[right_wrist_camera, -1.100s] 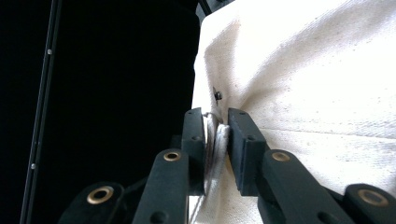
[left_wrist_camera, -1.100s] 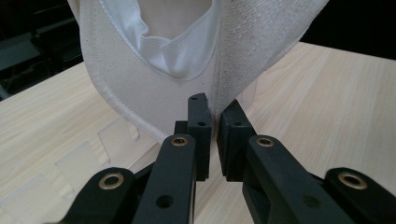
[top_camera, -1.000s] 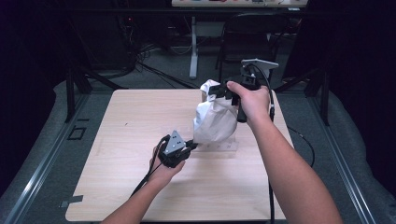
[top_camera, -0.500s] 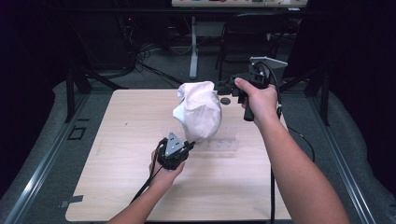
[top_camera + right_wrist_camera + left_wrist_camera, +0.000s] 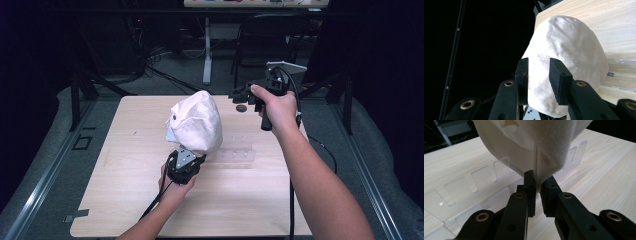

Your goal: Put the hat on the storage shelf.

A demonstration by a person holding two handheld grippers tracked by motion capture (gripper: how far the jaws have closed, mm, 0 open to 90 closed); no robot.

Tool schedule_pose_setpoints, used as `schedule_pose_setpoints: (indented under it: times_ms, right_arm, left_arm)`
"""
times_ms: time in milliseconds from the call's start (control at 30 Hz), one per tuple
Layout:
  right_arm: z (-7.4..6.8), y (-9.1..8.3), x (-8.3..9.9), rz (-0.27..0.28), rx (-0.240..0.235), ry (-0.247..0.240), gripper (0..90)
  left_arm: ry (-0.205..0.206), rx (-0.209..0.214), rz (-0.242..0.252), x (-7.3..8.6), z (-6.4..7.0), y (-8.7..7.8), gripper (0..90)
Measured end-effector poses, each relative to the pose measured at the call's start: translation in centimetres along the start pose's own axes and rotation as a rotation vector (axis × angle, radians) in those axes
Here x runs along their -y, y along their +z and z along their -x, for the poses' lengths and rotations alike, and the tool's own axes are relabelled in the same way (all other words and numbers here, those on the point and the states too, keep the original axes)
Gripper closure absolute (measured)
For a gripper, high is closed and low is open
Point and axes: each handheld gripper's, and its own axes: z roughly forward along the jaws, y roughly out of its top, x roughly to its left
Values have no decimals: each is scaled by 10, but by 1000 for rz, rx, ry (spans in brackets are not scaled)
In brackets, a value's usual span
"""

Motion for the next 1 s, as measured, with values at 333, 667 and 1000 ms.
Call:
schedule_pose_setpoints:
  times_ms: [333, 667, 1000]
  right_arm:
    - [7, -2, 1, 3, 3, 12, 698]
    - [11, -8, 3, 29, 44, -5, 676]
    - [8, -2, 15, 11, 148, -108, 640]
  left_arm:
    - [-89, -38, -30, 21, -6, -8, 613]
    - [-43, -25, -99, 48, -5, -27, 542]
    - [-35, -3, -90, 49, -12, -51, 533]
